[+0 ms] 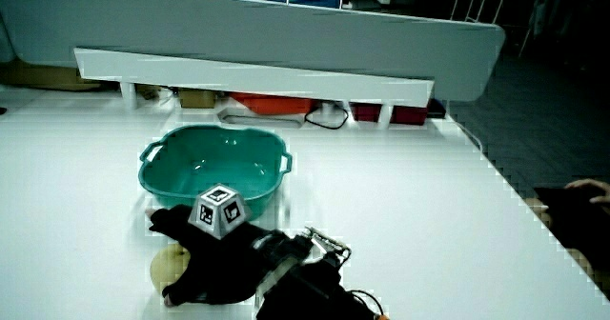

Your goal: Pick pear from desk

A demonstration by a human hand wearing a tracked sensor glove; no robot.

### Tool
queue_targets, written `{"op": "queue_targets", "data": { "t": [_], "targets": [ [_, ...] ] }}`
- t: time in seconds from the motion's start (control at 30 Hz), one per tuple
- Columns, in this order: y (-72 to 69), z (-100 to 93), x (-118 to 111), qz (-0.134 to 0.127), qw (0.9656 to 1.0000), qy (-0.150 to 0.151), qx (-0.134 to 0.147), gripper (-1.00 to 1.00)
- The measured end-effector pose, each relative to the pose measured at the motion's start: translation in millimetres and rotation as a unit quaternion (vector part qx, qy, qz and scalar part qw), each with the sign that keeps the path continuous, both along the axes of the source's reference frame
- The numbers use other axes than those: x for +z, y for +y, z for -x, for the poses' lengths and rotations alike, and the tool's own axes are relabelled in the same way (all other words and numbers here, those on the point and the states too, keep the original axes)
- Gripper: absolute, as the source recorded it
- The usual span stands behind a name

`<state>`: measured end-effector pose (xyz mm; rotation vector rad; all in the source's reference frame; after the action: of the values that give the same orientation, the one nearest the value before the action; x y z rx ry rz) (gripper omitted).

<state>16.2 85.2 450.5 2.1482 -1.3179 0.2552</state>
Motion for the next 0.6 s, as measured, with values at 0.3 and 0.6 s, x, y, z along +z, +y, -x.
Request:
{"op": "queue_targets", "data": {
  "t": [0.3,0.6],
  "targets": [
    [0.0,1.2,5.0,-0.021,0.9996,-0.016,0.004,0.80],
    [0.9,2.1,-0.3,0.000,0.9998,-0.021,0.004,1.00]
  ]
}}
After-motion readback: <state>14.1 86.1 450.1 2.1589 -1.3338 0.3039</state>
